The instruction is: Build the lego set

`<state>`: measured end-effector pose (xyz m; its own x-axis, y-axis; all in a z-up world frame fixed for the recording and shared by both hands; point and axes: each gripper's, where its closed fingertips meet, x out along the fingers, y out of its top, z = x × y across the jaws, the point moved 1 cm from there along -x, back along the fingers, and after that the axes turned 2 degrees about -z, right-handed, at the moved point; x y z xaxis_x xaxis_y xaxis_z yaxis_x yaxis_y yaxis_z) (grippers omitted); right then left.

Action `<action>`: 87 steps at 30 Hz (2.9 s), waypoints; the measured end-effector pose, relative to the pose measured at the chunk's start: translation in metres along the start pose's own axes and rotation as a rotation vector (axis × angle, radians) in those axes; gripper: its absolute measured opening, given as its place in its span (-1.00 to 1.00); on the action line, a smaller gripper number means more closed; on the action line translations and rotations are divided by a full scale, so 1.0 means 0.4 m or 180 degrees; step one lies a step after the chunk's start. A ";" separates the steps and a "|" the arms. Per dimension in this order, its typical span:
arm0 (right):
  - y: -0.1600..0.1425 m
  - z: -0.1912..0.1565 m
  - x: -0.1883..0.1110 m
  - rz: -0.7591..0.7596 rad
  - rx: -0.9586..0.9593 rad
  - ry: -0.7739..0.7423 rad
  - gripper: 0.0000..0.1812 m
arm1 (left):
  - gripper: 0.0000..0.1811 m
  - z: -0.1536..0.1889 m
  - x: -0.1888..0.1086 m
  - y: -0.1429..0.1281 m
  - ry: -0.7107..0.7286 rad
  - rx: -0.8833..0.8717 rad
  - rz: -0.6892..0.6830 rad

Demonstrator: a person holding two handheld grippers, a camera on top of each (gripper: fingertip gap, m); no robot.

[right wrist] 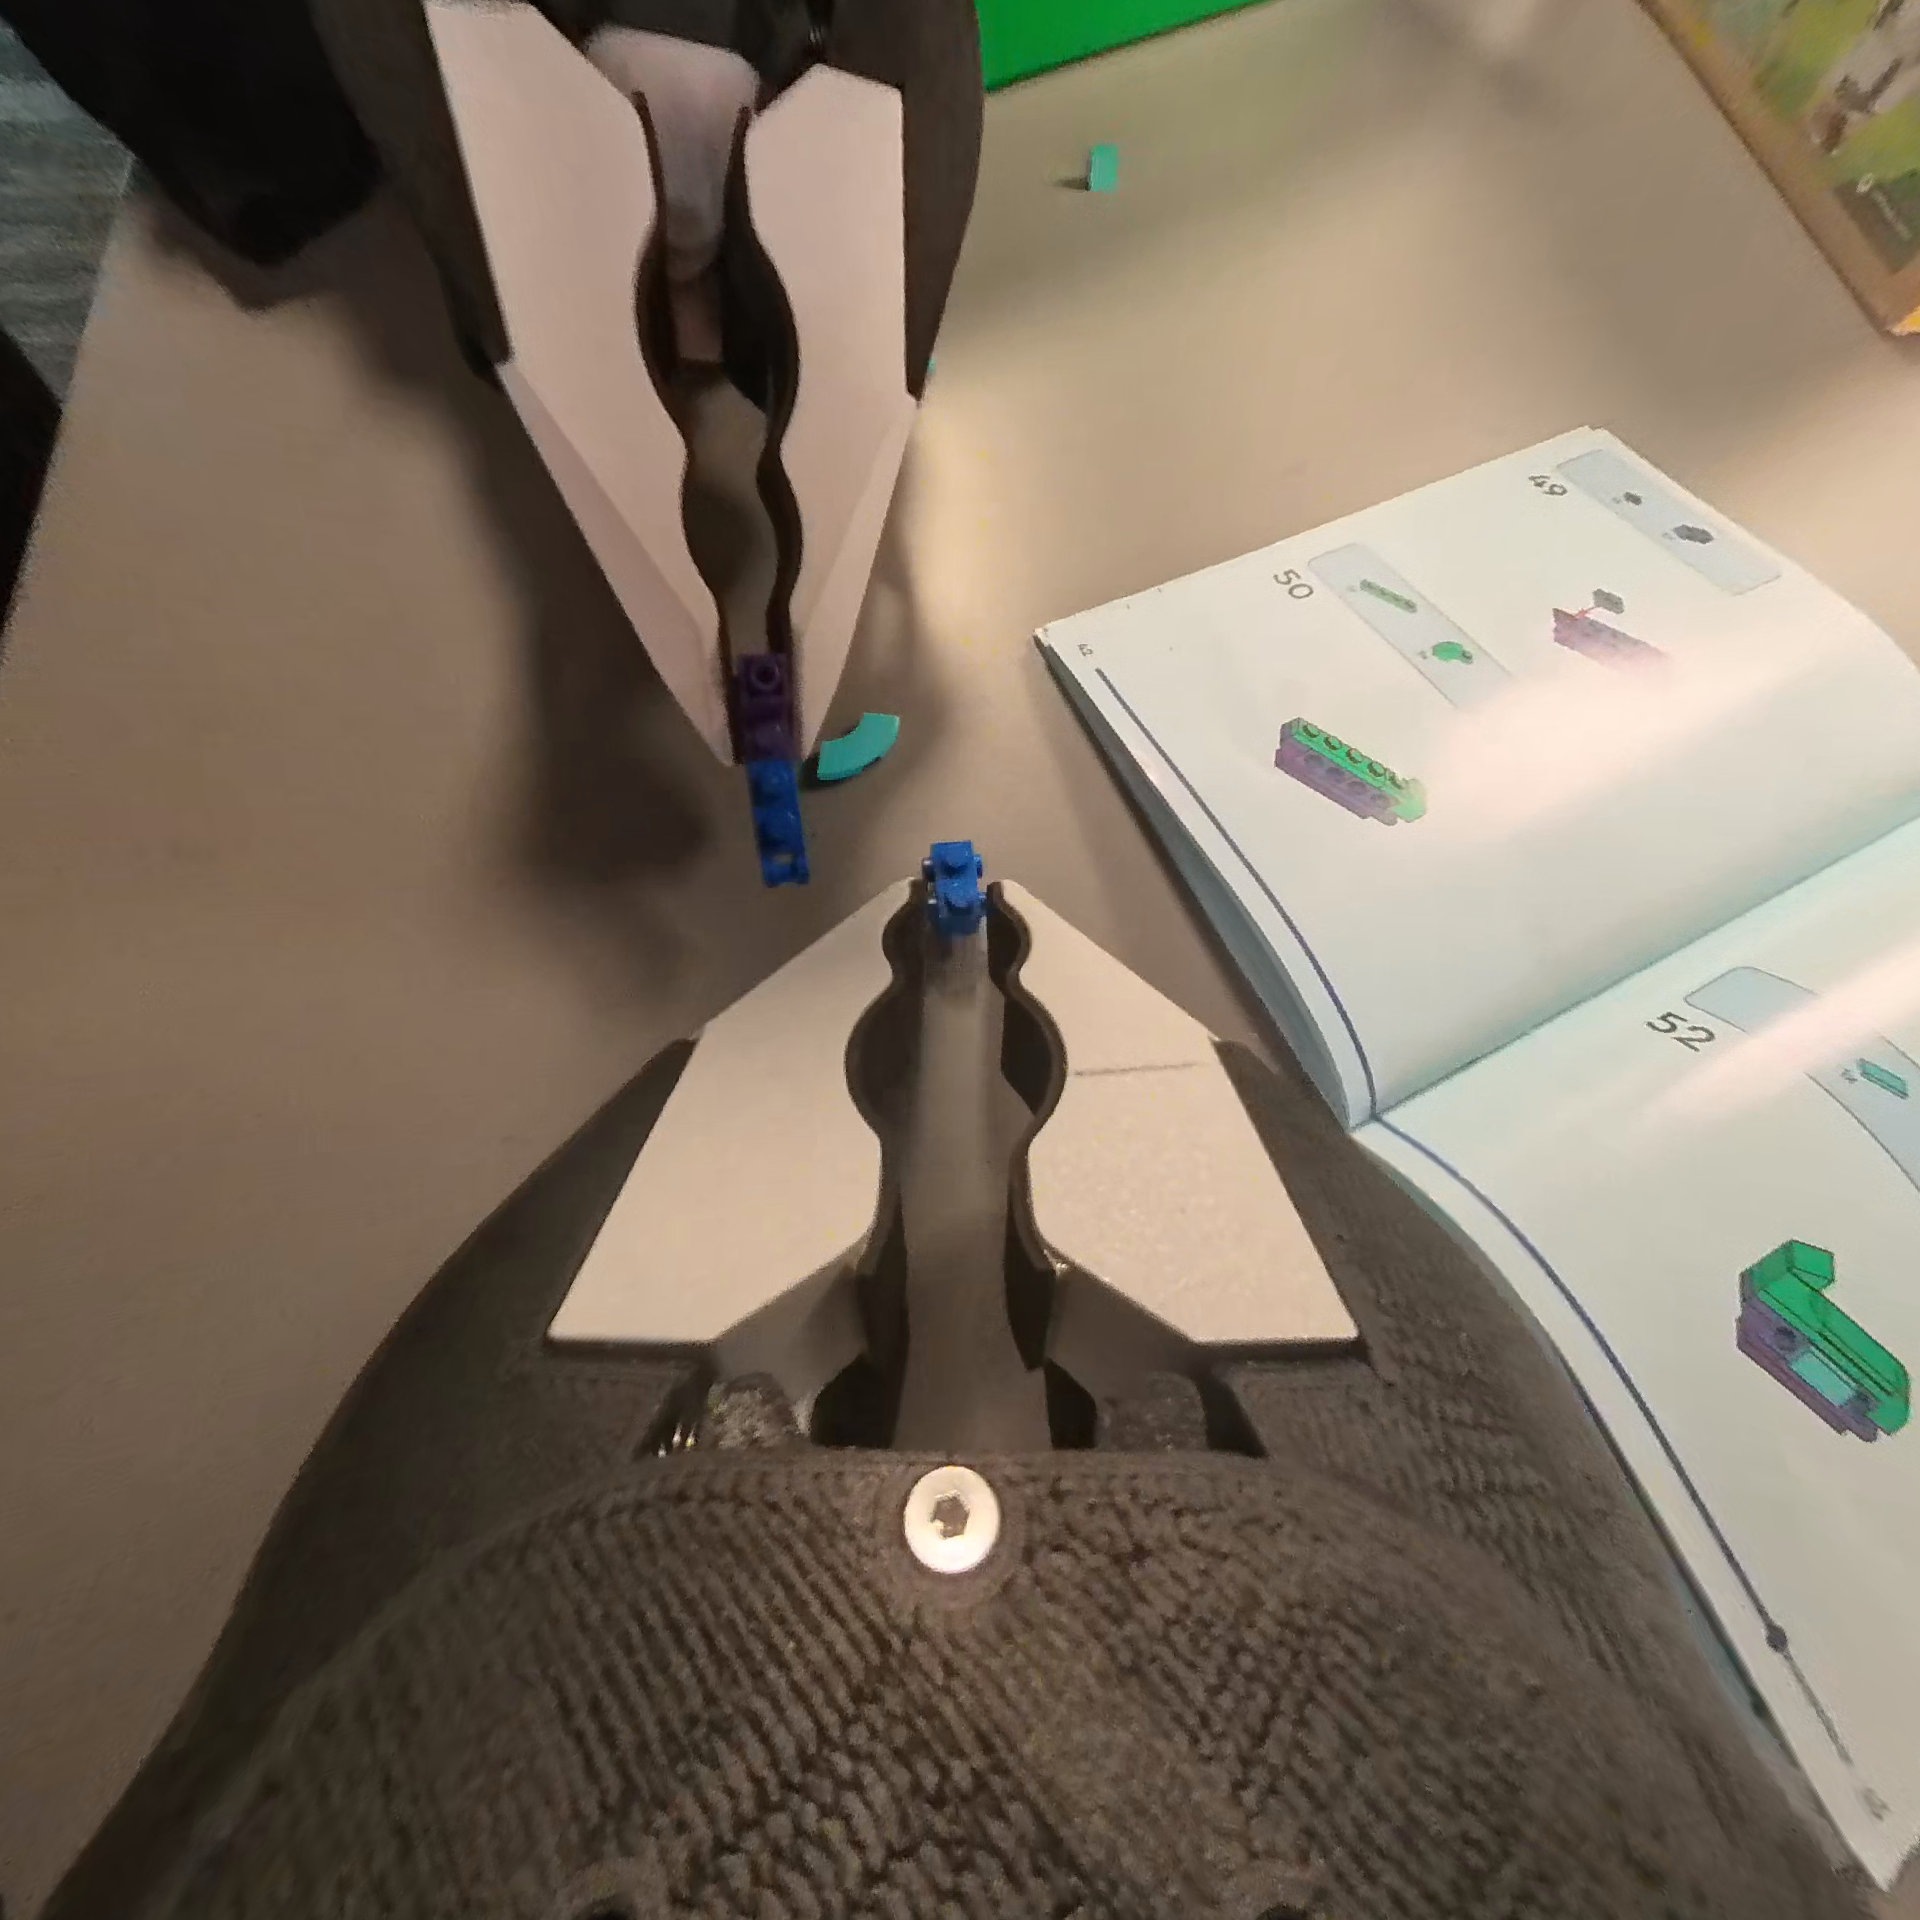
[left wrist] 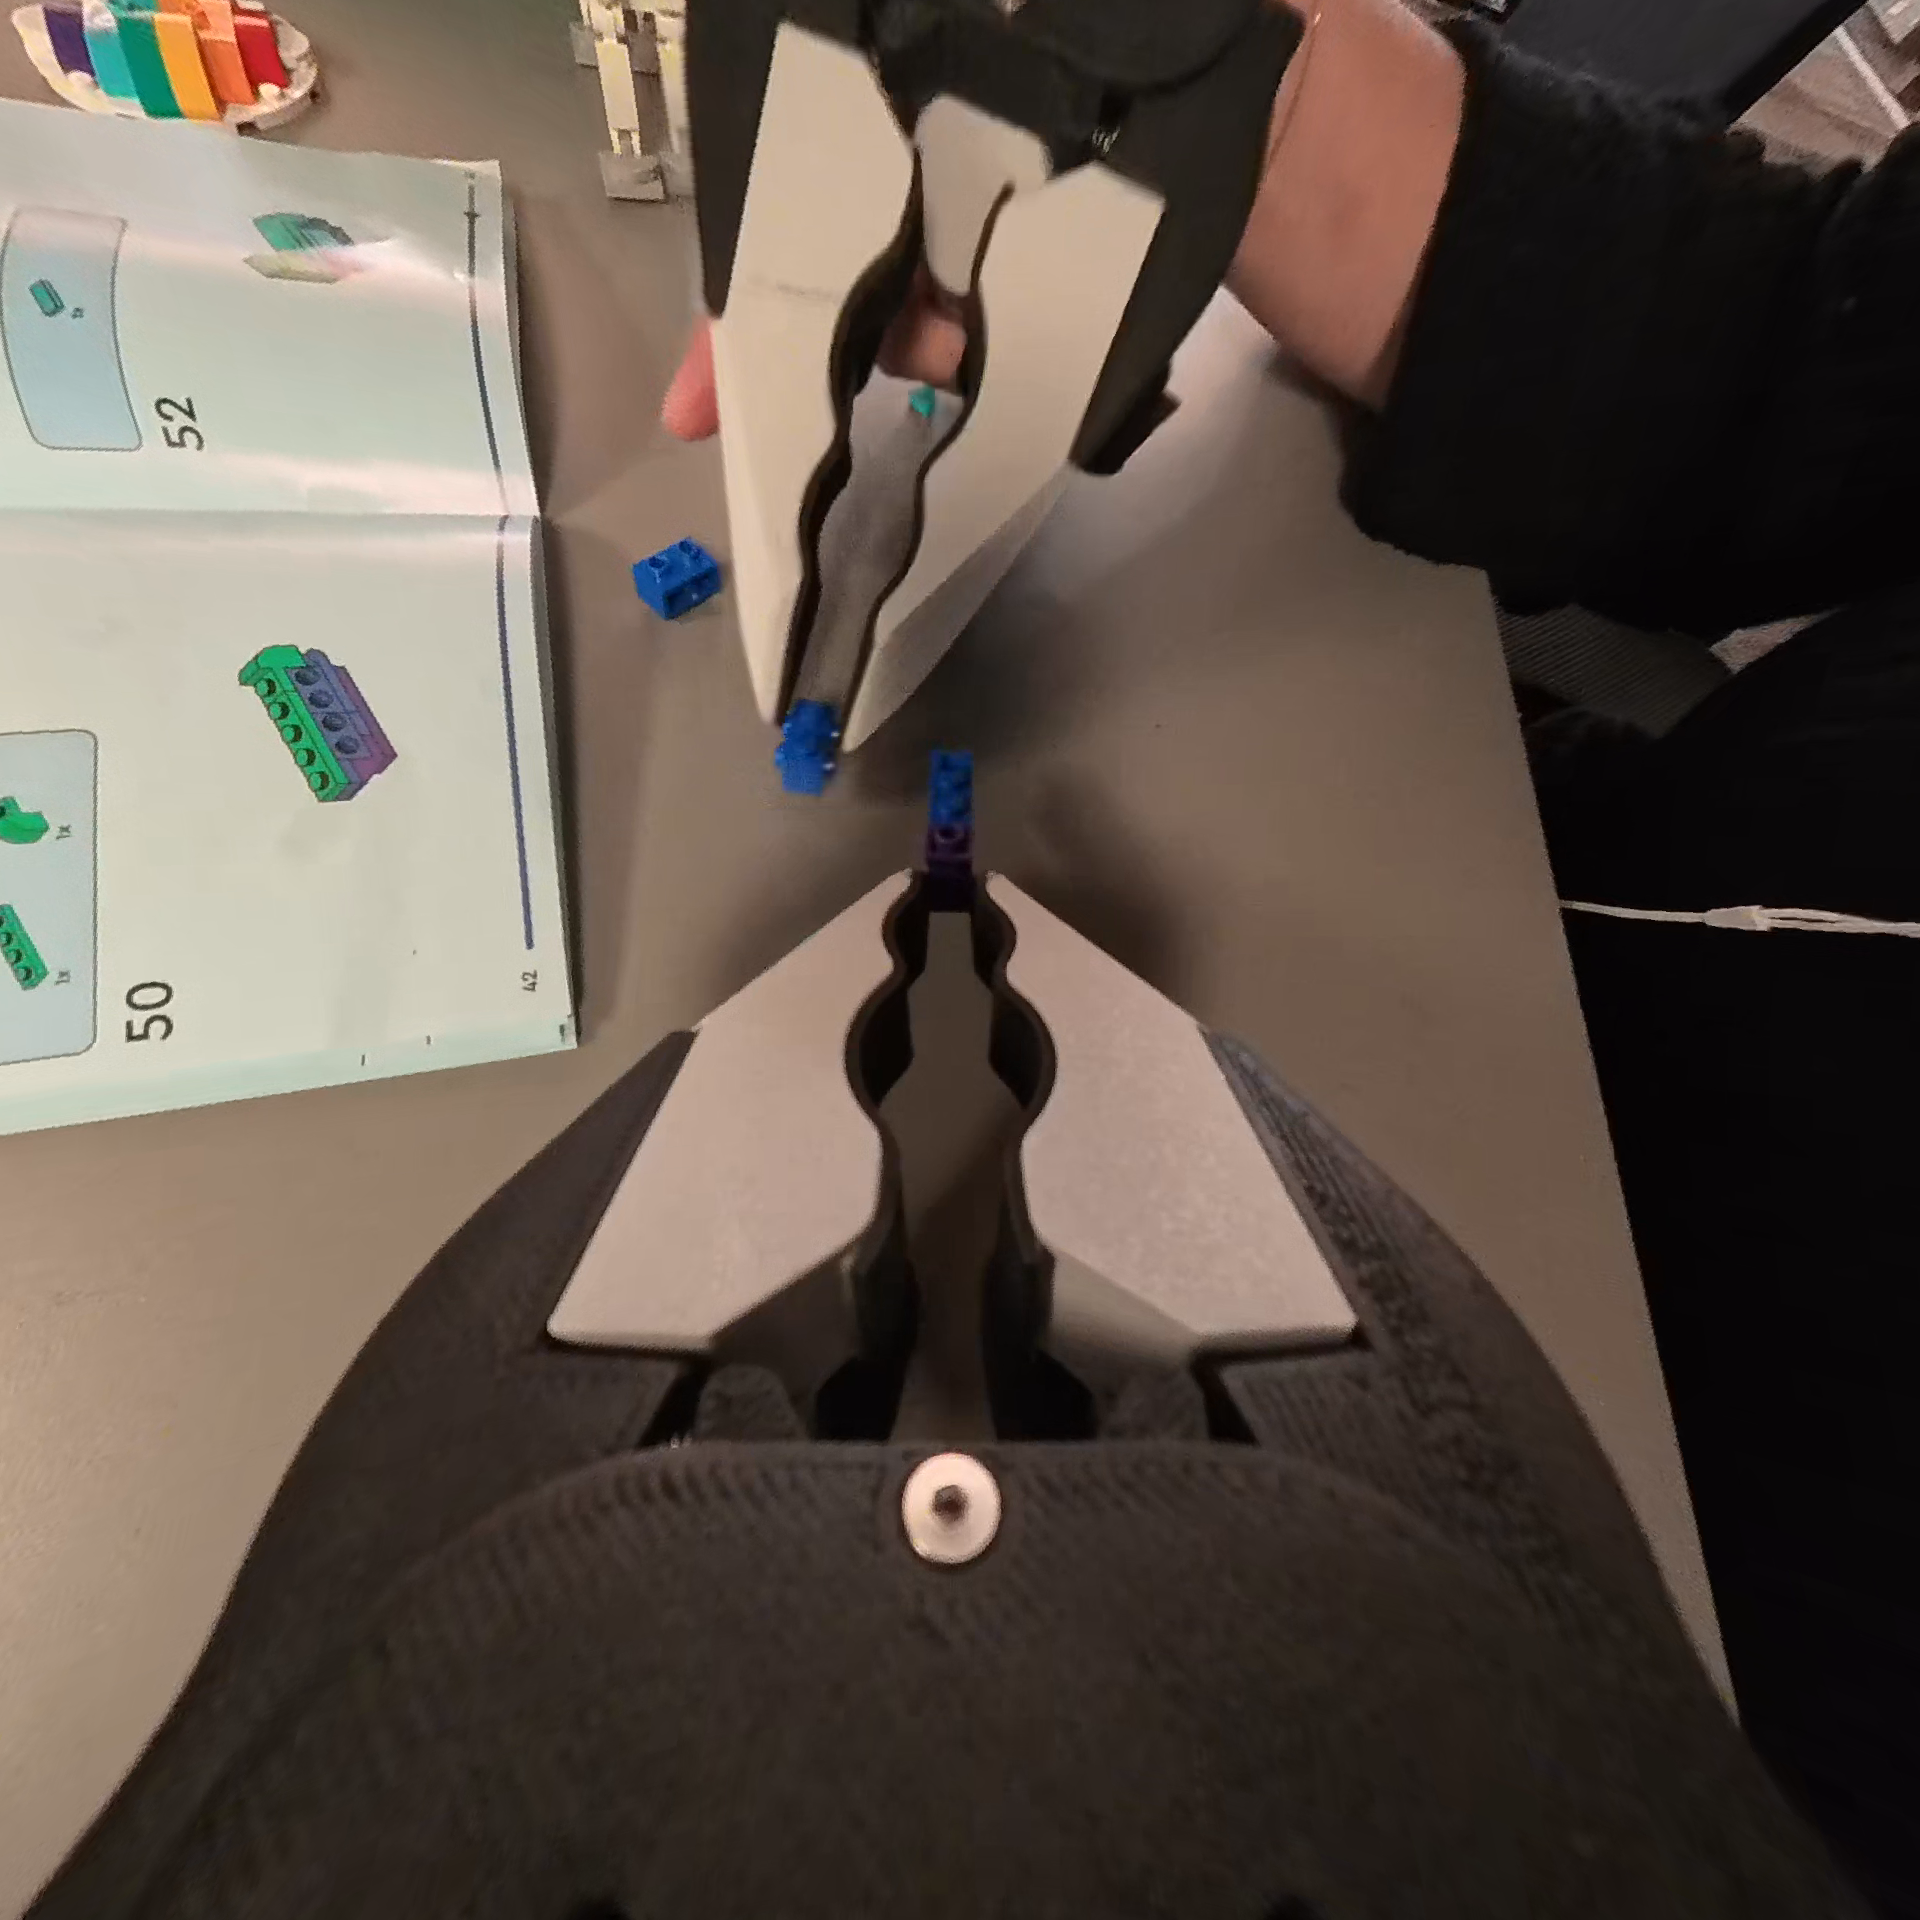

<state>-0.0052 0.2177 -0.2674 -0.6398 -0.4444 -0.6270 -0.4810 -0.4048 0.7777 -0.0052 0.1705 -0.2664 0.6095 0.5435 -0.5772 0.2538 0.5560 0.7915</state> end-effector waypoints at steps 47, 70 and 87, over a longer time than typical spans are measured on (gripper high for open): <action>0.089 -0.042 -0.099 0.0773 0.0204 0.0125 -0.90 | -0.92 -0.003 -0.034 0.056 -0.0023 0.0091 0.0559; 0.104 -0.022 -0.125 0.1104 0.0180 -0.0055 -0.90 | -0.92 0.008 -0.043 0.064 0.0050 0.0288 0.0682; 0.113 -0.036 -0.120 0.1106 0.0116 -0.0010 -0.90 | -0.92 0.011 -0.044 0.064 0.0050 0.0319 0.0697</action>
<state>0.0124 0.2093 -0.2029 -0.7709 -0.5481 -0.3243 -0.2551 -0.2008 0.9458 -0.0062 0.1724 -0.2351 0.6466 0.6544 -0.3921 0.1907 0.3589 0.9137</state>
